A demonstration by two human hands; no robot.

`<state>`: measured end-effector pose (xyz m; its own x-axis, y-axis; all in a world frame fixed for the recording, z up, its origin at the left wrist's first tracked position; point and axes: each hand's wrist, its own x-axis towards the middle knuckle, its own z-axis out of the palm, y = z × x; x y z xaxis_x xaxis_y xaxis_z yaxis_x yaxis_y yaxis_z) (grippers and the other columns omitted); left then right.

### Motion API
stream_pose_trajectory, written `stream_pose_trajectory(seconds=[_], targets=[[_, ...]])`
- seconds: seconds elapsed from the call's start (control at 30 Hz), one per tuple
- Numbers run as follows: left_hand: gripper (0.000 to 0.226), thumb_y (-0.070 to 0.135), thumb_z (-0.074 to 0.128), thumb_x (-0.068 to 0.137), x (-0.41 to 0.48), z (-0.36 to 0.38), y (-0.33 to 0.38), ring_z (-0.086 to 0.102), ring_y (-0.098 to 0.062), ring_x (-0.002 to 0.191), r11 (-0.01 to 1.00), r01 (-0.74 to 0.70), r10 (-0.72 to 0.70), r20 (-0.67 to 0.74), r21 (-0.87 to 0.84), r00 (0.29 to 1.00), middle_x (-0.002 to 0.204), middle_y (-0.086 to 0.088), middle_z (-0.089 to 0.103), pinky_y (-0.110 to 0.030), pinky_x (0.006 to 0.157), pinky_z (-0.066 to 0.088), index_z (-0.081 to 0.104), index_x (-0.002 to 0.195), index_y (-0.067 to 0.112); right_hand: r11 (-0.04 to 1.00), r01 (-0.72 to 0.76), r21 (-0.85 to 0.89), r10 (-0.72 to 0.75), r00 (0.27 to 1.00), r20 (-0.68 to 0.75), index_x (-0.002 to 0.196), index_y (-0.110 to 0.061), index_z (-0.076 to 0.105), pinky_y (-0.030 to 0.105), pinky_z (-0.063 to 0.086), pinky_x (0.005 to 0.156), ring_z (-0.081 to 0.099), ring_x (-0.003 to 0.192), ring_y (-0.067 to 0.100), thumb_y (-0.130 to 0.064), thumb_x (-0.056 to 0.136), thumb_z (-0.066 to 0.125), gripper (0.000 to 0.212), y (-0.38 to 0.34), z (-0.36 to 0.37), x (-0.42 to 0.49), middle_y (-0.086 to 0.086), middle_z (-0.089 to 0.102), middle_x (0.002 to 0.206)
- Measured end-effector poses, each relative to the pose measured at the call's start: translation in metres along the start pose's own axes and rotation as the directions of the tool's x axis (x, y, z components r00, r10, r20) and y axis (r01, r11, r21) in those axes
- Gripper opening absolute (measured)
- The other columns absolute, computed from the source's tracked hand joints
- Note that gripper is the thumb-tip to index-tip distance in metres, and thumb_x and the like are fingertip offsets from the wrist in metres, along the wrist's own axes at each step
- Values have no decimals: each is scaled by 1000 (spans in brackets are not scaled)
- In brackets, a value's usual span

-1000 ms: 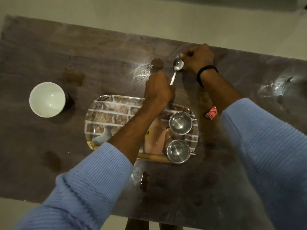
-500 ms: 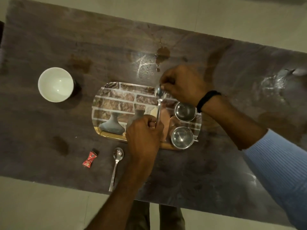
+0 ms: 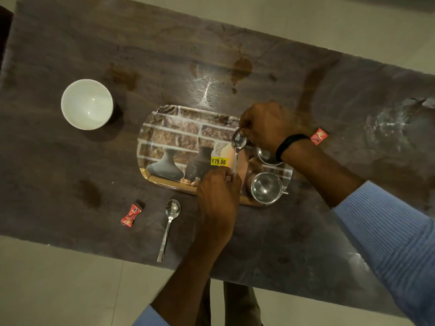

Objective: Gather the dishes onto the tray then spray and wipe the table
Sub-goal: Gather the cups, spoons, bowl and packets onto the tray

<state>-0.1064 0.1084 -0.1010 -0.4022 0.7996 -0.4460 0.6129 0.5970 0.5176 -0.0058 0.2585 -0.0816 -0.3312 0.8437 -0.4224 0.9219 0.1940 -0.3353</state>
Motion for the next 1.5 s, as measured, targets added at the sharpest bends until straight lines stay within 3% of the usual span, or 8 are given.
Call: stream_pose_trajectory(seconds=[0.23,0.57,0.87,1.03,1.13,1.23,1.37,1.5], targets=[[19,33,66,90,3,6,1,66,-14,80,999,-43,43,17,-13,999,85,1,72,-17,69,34,72,84,16,998,-20,-60,20,1000,-8,102,-16,78,27,43,72,68,96,30,-18,92,64,17,0,1,1,11,76,101],[19,33,67,91,2,8,-2,66,-14,89,998,-57,57,2,-21,998,92,2,72,-15,73,33,73,94,16,999,11,-36,-12,999,-31,102,-9,76,41,52,88,68,96,34,-19,94,61,20,1,4,-2,13,75,104],[19,32,70,89,-6,-5,-11,58,-12,82,993,-112,112,10,-37,994,89,2,65,-20,71,38,69,91,13,998,14,-57,-16,999,-49,101,-6,74,39,51,81,67,91,33,-17,93,60,19,2,0,-8,15,74,98],[14,23,64,94,-33,-47,-47,58,-5,87,996,-84,77,-144,-40,987,95,3,71,-2,78,33,73,103,16,998,12,68,-1,987,-159,100,-7,73,43,51,83,66,94,35,-19,90,62,19,-30,-13,-35,15,74,98],[12,25,64,96,-51,-70,-78,60,-7,84,999,8,-19,-233,-46,972,92,3,71,-7,75,36,72,100,17,966,24,256,4,994,-108,98,-14,74,34,48,84,67,93,24,-21,92,62,16,-71,-2,-62,5,75,96],[18,29,68,93,-69,-83,-112,64,-14,88,988,145,-154,-213,-55,965,96,1,70,-21,79,43,70,106,15,942,26,333,-58,995,85,91,-17,74,37,49,81,65,92,24,-21,91,59,16,-109,39,-79,5,73,94],[25,32,70,91,-84,-77,-142,64,-12,93,978,207,-207,-130,-12,970,102,1,71,-23,81,45,70,111,16,975,28,220,-80,970,231,96,-10,71,36,47,82,64,100,32,-13,94,56,16,-138,94,-89,14,71,102],[23,31,65,95,-88,-68,-150,66,-19,96,976,212,-217,-129,-52,968,101,-1,71,-39,90,54,68,111,16,990,53,130,-82,970,229,104,-6,66,38,43,81,61,104,36,-8,97,50,17,-146,117,-94,17,68,108]])
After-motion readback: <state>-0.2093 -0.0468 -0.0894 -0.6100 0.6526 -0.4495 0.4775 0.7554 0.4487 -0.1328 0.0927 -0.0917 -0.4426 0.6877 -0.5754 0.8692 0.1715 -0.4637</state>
